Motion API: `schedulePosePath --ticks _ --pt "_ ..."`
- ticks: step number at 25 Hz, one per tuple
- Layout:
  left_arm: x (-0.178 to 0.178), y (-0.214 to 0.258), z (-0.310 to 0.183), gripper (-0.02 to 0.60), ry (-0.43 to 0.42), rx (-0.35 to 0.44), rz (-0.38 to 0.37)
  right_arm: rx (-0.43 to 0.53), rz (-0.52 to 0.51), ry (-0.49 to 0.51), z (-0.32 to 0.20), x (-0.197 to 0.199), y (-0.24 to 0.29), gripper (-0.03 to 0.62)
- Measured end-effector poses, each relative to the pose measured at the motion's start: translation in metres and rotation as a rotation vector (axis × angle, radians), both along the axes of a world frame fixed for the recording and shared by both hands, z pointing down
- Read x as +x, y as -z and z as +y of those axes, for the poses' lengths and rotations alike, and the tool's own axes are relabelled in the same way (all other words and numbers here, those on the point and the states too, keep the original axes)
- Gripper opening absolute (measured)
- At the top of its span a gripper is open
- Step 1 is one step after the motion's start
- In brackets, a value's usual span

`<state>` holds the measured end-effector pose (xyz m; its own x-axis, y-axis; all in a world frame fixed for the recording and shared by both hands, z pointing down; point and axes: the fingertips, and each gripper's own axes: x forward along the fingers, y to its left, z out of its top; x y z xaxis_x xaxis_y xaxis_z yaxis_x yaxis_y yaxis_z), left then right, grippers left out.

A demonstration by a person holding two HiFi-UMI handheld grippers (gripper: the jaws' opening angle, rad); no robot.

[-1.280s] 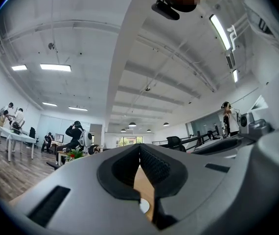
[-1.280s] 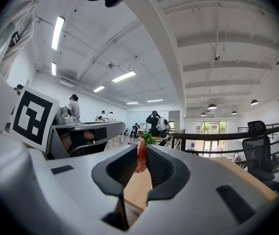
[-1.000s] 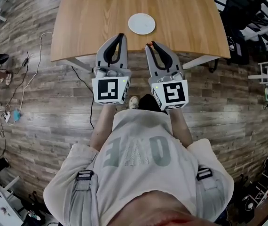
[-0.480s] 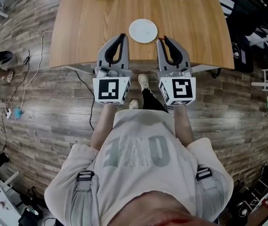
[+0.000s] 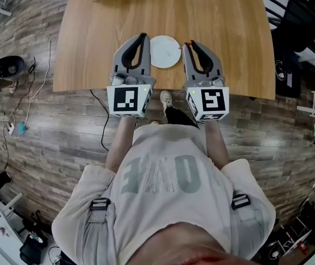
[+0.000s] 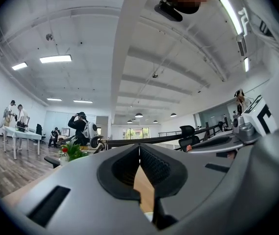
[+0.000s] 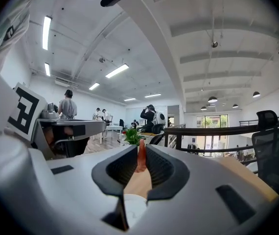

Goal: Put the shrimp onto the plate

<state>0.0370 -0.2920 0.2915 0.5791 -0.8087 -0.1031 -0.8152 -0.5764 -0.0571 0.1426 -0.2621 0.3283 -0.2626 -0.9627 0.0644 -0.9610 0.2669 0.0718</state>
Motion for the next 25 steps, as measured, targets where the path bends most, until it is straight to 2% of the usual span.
schedulePosePath --ticks 10,16,25 --pt "0.019 -0.006 -0.068 0.011 0.104 -0.017 0.010 -0.057 -0.029 0.086 -0.068 0.028 -0.018 0.058" --pt "0.015 0.000 -0.078 0.011 0.147 -0.013 -0.007 -0.081 -0.051 0.147 -0.085 0.020 -0.021 0.058" --pt "0.003 0.001 -0.093 0.011 0.154 0.013 -0.001 -0.072 -0.022 0.195 -0.101 0.001 -0.020 0.058"
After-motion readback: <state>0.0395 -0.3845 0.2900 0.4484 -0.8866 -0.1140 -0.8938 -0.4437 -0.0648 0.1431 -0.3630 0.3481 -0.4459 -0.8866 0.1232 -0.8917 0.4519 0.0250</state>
